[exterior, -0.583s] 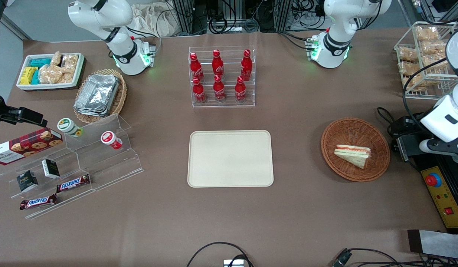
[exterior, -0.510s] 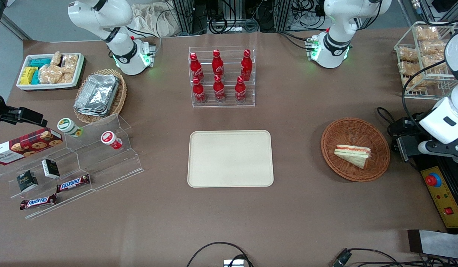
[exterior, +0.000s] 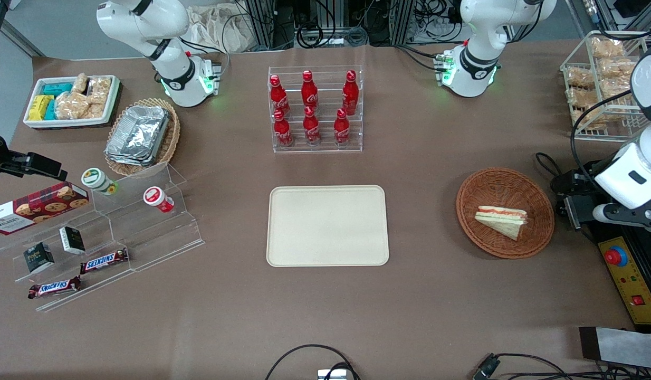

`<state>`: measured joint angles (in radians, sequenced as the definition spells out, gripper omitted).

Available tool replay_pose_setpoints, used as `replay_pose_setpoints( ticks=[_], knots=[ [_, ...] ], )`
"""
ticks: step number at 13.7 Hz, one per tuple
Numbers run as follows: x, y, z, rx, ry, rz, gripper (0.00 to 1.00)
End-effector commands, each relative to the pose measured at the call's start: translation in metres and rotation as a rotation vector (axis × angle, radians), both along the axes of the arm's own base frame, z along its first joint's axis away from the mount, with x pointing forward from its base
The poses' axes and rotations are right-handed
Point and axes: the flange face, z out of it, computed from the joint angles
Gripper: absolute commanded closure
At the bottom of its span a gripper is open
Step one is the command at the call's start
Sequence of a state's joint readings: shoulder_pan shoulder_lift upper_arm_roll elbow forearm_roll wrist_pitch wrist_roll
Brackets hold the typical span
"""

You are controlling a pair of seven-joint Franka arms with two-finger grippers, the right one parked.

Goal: Place sandwich from basket to tray
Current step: 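Move the left gripper over the wrapped sandwich in the wicker basket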

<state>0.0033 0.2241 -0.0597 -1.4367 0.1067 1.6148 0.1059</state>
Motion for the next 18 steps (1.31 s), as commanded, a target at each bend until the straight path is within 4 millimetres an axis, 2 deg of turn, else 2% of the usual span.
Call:
replay_pose_setpoints(
  ticks=[1, 4, 6, 7, 10, 13, 16, 18],
  knots=[
    [0.001, 0.002, -0.024, -0.042, 0.022, 0.111, 0.0],
    [-0.005, 0.004, -0.065, -0.047, -0.015, 0.292, 0.0],
    [-0.005, 0.019, -0.083, -0.056, -0.037, 0.405, 0.0],
    [-0.005, 0.019, -0.096, -0.058, -0.041, 0.418, 0.0],
    [-0.001, 0.017, -0.139, -0.044, -0.055, 0.655, 0.0],
    [-0.012, 0.018, -0.179, -0.06, -0.077, 0.741, 0.0],
    [-0.009, 0.016, -0.218, -0.05, -0.066, 0.87, 0.0],
    [-0.01, 0.017, -0.238, -0.044, -0.053, 0.887, 0.0]
  ],
)
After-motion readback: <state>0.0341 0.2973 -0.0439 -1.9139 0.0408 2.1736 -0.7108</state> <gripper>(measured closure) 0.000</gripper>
